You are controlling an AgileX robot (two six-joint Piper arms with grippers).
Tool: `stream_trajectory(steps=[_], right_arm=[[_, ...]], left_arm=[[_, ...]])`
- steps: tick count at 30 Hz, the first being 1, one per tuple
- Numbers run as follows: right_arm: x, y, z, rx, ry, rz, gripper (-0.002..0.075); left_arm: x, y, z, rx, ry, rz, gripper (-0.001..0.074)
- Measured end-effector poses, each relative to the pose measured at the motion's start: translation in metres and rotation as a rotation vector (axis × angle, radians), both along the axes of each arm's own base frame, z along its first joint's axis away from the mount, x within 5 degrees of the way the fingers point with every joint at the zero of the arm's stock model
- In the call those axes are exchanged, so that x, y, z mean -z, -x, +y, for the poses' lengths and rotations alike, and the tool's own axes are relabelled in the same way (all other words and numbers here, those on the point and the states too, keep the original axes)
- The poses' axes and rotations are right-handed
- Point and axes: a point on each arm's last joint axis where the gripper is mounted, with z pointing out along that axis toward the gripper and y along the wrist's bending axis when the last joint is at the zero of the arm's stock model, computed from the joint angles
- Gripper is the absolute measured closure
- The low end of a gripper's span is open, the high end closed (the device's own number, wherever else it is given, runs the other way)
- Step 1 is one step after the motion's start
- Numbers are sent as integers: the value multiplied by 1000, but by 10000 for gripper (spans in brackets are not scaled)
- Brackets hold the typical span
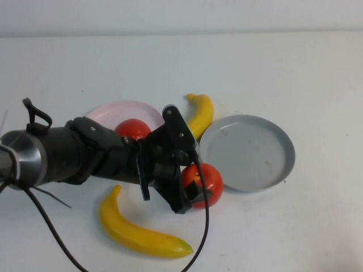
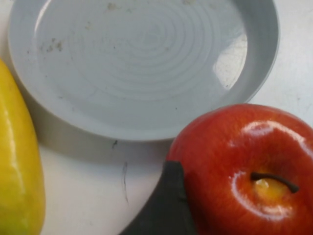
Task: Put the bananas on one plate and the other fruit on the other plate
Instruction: Put one type of fruit in the left plate
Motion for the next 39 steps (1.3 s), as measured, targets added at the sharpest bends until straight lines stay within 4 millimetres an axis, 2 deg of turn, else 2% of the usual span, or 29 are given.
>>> stream_trajectory(steps=[10,20,25,28,32,36,39], right_arm=[[0,0,0,0,0,0,743],[0,0,0,0,0,0,743],[0,0,0,0,0,0,743],[0,0,0,0,0,0,743],[0,0,0,0,0,0,743],[0,0,0,0,0,0,743],[0,0,0,0,0,0,743]], left_arm=[[1,0,0,-2,1,4,199],[1,0,0,-3,4,3,202],[-20,3,3,-30,35,-42,205],[-41,2,9,-138,80,-70,208],[-61,-9,24,-391,130,-141,208],[-67,-30,53,-643,142,-214,208],[-68,-41,76,-794,182,-190,209]])
